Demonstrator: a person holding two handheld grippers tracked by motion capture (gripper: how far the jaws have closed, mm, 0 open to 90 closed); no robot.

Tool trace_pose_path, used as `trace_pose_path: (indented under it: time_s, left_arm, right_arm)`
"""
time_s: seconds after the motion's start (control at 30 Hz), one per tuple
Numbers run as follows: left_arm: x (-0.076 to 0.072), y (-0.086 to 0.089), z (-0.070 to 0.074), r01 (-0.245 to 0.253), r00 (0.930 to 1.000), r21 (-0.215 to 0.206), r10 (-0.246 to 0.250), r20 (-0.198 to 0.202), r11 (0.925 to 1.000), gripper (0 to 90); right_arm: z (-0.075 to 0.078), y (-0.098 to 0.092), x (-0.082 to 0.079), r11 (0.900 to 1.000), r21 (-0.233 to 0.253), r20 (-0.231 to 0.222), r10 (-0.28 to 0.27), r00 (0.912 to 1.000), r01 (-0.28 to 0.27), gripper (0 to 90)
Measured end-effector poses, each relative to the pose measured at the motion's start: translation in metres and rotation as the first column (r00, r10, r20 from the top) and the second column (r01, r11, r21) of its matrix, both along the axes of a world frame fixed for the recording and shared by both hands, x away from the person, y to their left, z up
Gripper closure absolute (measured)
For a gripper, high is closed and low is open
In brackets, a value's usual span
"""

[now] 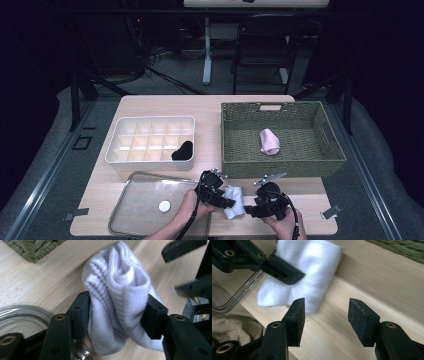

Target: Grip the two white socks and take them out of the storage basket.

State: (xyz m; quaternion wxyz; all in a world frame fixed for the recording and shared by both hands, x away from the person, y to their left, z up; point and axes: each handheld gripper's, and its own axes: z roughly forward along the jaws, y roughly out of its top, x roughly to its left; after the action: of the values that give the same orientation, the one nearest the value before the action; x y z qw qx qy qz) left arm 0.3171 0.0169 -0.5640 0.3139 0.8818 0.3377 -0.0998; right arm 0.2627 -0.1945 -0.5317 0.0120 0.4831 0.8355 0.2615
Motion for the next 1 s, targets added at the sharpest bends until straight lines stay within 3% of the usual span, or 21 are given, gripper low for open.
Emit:
trace_pose_path:
  time_s: [0.1,0.33,0.47,0.73,1.0]
  left_arm:
    - [0.0,0.001,-0.001,0.005,1.0,-0.012,-0.005,-0.008,0.9999,54.3]
    - [-0.004,0.001,0.002,0.017,0.9995,-0.023,-0.017,0.026,0.9996,63.0]
    - [-0.004,0.003,0.004,0.022,0.9996,-0.041,-0.021,0.021,0.9989,63.7]
    - [-0.001,0.009,0.01,0.009,0.9989,-0.036,-0.007,0.046,0.9993,63.6]
    - [-0.003,0.01,0.017,0.012,0.9974,-0.043,-0.009,0.071,0.999,63.4]
  right_arm:
    - [0.0,-0.005,0.001,1.0,-0.01,0.006,-0.009,0.9999,0.009,42.4]
    - [-0.003,-0.015,0.005,0.999,-0.036,0.029,-0.034,0.999,0.035,30.3]
    - [-0.006,-0.021,0.007,0.998,-0.039,0.035,-0.041,0.9985,0.042,25.7]
    - [-0.008,-0.025,0.009,0.997,-0.052,0.04,-0.052,0.9978,0.054,17.1]
    - [-0.008,-0.028,0.009,0.997,-0.048,0.048,-0.053,0.9974,0.056,16.0]
